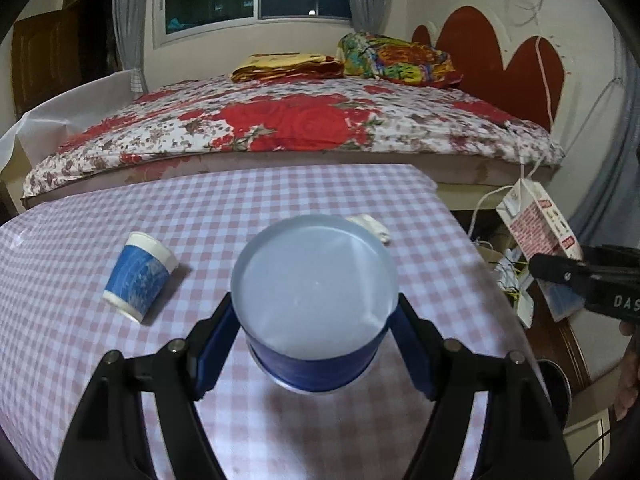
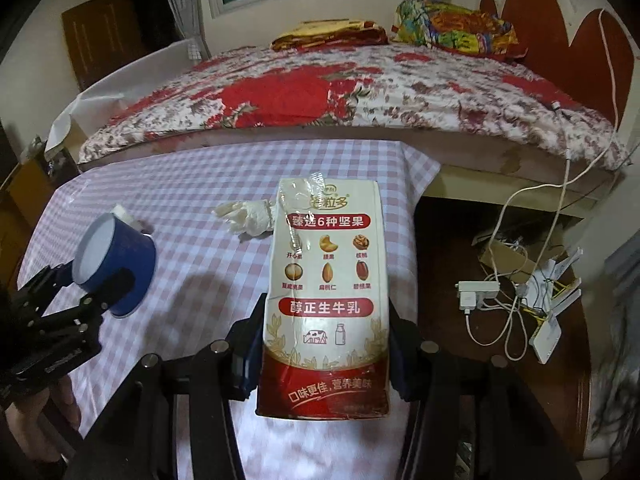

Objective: Collect trash
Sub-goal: 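Carry the carton and blue tape roll over the black bin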

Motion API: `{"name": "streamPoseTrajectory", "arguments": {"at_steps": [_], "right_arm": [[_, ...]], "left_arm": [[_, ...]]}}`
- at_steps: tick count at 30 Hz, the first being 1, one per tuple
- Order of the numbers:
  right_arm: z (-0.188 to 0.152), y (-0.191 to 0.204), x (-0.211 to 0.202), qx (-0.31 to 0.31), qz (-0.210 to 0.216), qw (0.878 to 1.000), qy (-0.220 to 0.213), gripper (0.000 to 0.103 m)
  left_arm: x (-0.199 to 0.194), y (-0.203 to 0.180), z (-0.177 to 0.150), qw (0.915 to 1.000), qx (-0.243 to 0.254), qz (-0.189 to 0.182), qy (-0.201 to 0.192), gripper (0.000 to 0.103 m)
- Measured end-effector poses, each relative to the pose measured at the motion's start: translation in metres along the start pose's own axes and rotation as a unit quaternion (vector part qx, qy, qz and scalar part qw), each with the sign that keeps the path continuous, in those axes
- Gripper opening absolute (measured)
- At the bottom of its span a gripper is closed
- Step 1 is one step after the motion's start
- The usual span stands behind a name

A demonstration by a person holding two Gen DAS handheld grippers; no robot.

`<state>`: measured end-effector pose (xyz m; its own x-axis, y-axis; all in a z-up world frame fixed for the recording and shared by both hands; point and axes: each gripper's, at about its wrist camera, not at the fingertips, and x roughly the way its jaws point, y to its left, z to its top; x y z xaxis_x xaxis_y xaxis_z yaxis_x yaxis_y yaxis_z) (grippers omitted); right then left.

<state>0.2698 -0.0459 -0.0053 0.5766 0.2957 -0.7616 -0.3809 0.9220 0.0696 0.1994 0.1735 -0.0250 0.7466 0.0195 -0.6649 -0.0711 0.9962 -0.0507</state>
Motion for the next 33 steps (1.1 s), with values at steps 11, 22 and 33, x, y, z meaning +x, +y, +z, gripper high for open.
{"name": "streamPoseTrajectory", "arguments": {"at_steps": [11, 22, 33], "right_arm": [[-0.046, -0.025, -0.062, -0.004, -0.029, 0.999, -0.021, 0.052], [-0.099, -0.074, -0.094, 0.028, -0.068, 0.997, -0.01, 0.052], [-0.148, -0.132, -0.116, 0.081, -0.086, 0.993, -0.003, 0.052]], "left_arm": [[-0.038, -0.041, -0.02, 0.9993, 0.022, -0.028, -0.011, 0.075], [-0.055, -0.091, -0.035, 0.9968, 0.048, -0.063, -0.007, 0.075], [-0.06, -0.164, -0.048, 0.9883, 0.101, -0.114, 0.004, 0.075]]}}
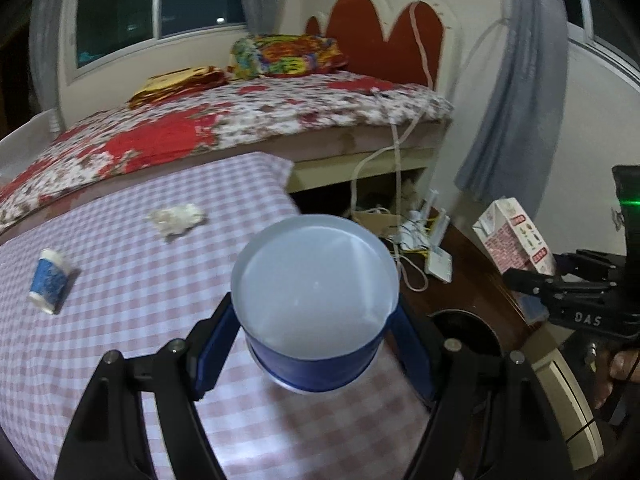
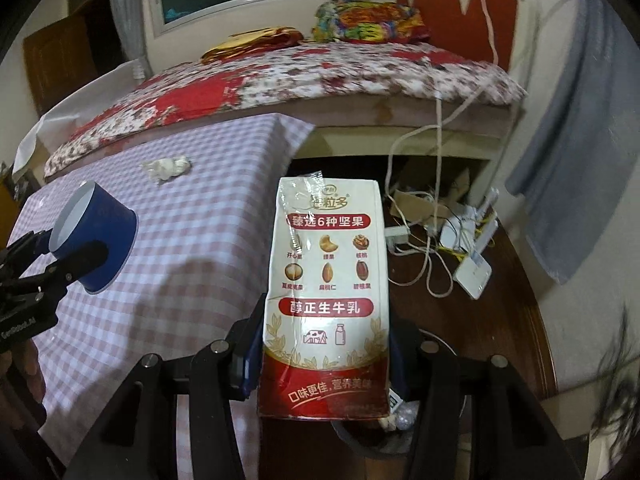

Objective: Collect trash
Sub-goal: 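Carry the carton and blue tape roll over the black bin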

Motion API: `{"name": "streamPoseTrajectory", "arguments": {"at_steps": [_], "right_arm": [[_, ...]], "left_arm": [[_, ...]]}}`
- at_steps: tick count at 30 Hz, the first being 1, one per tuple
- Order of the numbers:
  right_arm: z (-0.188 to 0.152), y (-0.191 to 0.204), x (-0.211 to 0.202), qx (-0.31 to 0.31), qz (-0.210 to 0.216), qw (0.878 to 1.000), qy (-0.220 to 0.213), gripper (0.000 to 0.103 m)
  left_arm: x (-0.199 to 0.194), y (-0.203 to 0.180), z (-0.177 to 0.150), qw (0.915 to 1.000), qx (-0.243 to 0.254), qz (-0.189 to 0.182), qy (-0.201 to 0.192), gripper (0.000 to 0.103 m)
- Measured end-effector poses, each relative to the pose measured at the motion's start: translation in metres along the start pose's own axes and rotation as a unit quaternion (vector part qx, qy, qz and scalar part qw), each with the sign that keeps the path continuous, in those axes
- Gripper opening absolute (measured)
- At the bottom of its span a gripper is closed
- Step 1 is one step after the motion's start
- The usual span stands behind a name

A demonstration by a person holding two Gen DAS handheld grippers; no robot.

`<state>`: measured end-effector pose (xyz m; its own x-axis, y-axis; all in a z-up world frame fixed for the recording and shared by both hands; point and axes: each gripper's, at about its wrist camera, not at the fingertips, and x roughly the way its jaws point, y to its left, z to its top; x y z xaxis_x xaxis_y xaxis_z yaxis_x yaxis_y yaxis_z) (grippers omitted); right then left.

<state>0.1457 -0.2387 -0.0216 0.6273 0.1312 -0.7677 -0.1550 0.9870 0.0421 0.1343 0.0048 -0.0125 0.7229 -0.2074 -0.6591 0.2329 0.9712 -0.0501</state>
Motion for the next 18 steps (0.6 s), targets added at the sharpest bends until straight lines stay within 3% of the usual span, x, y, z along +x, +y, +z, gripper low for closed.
{"name": "streamPoseTrajectory", "arguments": {"at_steps": [18], "right_arm": [[-0.064, -0.076, -0.001, 0.019, -0.047, 0.998, 0.042, 0.052]], "left_arm": [[0.027, -0.111, -0.018, 0.994, 0.049, -0.085, 0.049, 0.075]]}}
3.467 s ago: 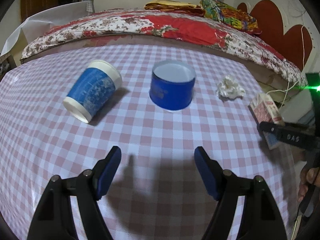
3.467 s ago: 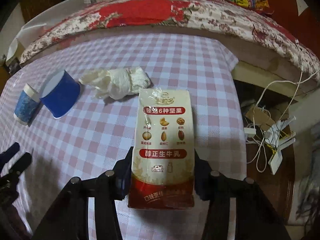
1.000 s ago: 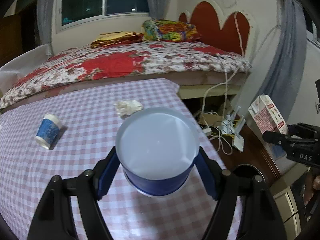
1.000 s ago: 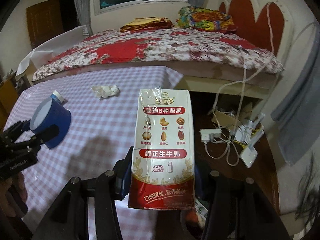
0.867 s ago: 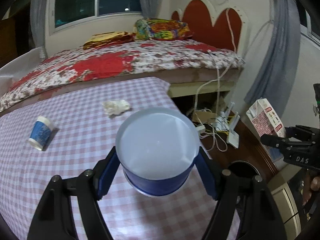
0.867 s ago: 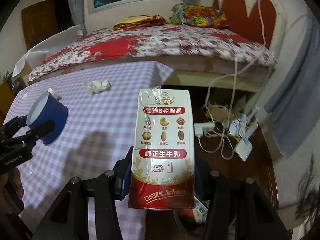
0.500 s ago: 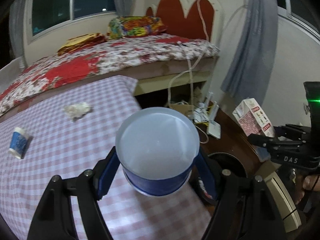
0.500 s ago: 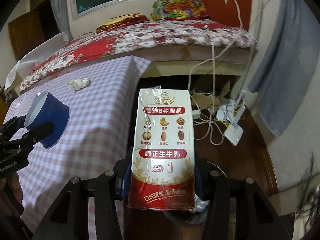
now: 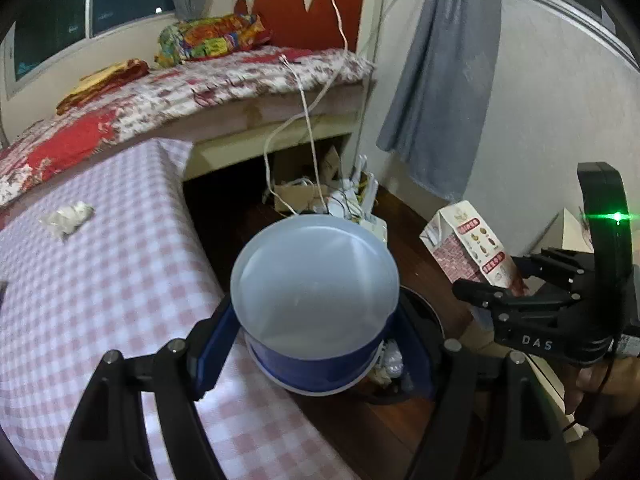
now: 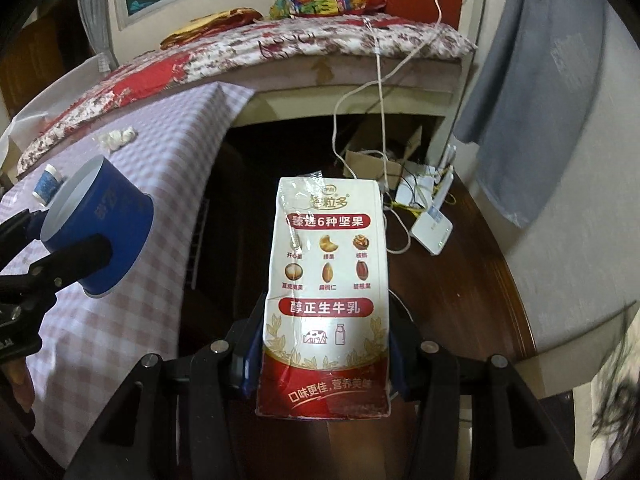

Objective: Collect trash
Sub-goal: 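Carry the carton and blue tape roll over the black bin, then open both tools to drop the carton and tape roll into the bin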

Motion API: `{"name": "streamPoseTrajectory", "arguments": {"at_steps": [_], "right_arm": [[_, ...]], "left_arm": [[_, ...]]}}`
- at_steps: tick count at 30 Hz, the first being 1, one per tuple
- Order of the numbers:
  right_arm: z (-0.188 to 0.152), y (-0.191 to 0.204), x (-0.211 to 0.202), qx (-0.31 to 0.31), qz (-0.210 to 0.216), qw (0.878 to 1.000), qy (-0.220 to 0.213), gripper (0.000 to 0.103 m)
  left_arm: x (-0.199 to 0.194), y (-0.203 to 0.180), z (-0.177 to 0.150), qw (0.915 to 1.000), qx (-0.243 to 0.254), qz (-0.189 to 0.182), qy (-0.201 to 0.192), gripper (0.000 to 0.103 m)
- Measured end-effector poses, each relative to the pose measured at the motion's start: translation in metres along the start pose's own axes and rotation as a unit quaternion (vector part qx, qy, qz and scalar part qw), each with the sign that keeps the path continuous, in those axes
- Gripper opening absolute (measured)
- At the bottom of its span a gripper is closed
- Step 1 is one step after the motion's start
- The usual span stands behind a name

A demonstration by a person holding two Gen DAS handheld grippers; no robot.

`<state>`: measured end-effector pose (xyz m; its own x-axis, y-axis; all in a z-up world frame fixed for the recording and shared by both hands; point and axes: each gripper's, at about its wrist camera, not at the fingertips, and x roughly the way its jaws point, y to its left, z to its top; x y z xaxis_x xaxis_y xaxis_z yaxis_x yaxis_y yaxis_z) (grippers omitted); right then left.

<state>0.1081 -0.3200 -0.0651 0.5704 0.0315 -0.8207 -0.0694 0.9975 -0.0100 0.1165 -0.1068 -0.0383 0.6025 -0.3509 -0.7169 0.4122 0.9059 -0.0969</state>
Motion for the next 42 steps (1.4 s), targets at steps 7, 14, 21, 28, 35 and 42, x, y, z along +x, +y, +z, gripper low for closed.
{"name": "streamPoseTrajectory", "arguments": {"at_steps": [7, 14, 21, 28, 35, 42], "right_arm": [[-0.022, -0.02, 0.016, -0.005, -0.009, 1.0, 0.024, 0.052], [-0.044, -0.037, 0.039, -0.016, 0.001, 0.998, 0.056, 0.052], [-0.064, -0.046, 0.075, -0.031, 0.009, 0.995, 0.099, 0.052], [-0.08, -0.04, 0.122, -0.068, 0.023, 0.987, 0.144, 0.053], [-0.1, -0.034, 0.157, -0.128, -0.002, 0.979, 0.16, 0.085], [-0.11, -0.054, 0.124, -0.063, -0.021, 0.985, 0.158, 0.085]], "left_arm": [[0.029, -0.023, -0.013, 0.9992, 0.007, -0.012, 0.039, 0.075], [0.071, -0.043, -0.025, 0.9945, 0.012, -0.022, 0.102, 0.075], [0.12, -0.062, -0.036, 0.9863, -0.001, -0.017, 0.164, 0.075], [0.17, -0.067, -0.044, 0.9719, -0.016, 0.004, 0.235, 0.075], [0.221, -0.066, -0.064, 0.9444, -0.022, 0.004, 0.328, 0.087], [0.191, -0.073, -0.063, 0.9538, 0.0, 0.023, 0.299, 0.093]]}}
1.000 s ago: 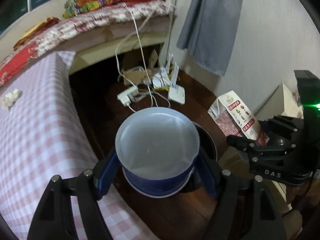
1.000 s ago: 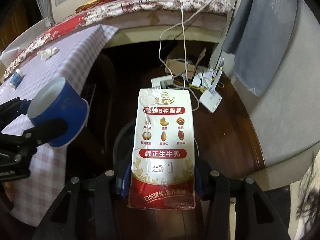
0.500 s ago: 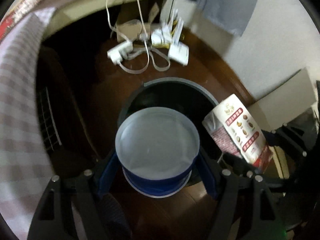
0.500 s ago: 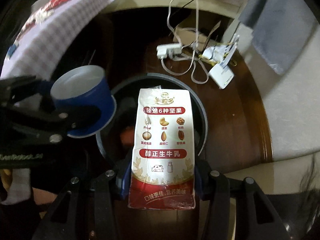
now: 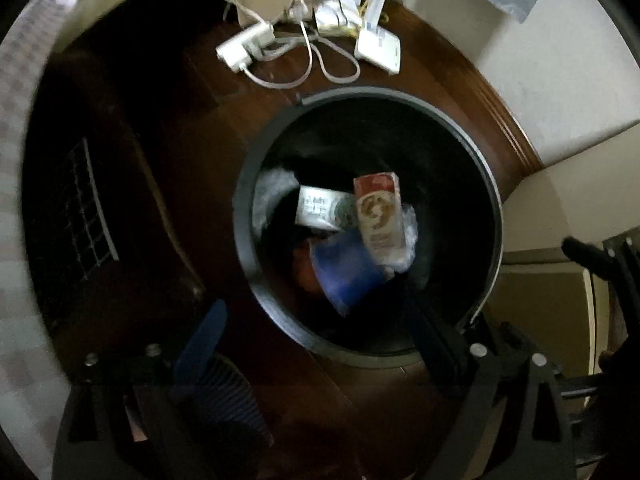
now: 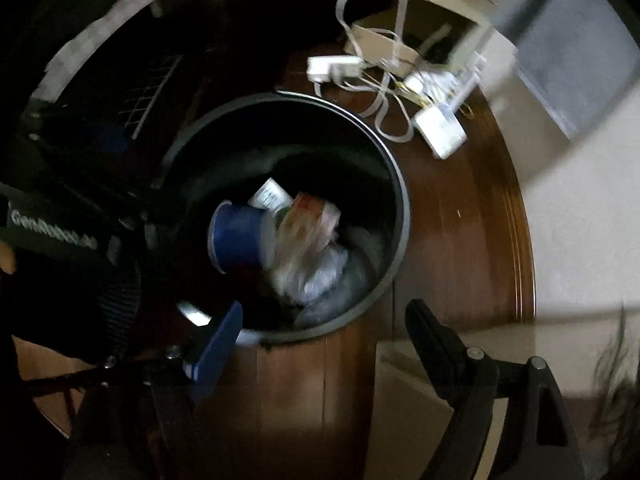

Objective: Collect trash
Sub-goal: 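Open both tools to drop the carton and tape roll into the bin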

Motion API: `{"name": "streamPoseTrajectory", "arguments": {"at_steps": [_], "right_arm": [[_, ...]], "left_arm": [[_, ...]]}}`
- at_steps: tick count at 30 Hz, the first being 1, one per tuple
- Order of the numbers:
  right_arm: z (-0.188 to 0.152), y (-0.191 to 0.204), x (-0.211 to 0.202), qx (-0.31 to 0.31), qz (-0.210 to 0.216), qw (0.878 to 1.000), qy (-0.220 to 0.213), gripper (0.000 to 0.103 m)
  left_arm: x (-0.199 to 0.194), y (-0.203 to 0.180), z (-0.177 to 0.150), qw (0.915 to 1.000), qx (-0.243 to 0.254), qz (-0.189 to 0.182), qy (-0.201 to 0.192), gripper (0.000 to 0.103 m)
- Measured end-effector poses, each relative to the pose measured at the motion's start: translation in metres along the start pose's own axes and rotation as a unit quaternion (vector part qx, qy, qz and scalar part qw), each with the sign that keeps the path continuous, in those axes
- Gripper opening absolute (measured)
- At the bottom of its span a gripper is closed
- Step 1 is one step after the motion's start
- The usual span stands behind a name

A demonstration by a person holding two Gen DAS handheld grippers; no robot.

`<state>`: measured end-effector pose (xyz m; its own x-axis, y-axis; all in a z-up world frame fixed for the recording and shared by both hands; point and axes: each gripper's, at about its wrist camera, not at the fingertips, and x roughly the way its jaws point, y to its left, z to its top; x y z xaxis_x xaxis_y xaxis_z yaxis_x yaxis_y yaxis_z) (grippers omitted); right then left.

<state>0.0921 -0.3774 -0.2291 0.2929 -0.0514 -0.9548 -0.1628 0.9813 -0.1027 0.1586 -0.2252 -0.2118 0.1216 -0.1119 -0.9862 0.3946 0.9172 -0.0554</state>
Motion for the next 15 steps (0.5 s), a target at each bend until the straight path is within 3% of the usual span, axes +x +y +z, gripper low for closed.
{"name": "streamPoseTrajectory", "arguments": {"at_steps": [4, 10, 15], "right_arm": [[-0.012, -0.018, -0.027, 0.073, 0.001, 0.997, -0.007, 0.085], [-0.007, -0.023, -0.085, 0.164, -0.012, 0.985, -0.056, 0.085], [0.02, 0.004, -0.129, 0.171, -0.001, 0.978, -0.117, 0.085]], "left_arm": [[-0.035, 0.0, -0.007, 0.9989, 0.017, -0.003, -0.044, 0.093], [-0.107, 0.009, -0.018, 0.9909, 0.033, -0.011, -0.13, 0.094], [-0.157, 0.036, -0.029, 0.9824, 0.019, -0.019, -0.185, 0.095]]}}
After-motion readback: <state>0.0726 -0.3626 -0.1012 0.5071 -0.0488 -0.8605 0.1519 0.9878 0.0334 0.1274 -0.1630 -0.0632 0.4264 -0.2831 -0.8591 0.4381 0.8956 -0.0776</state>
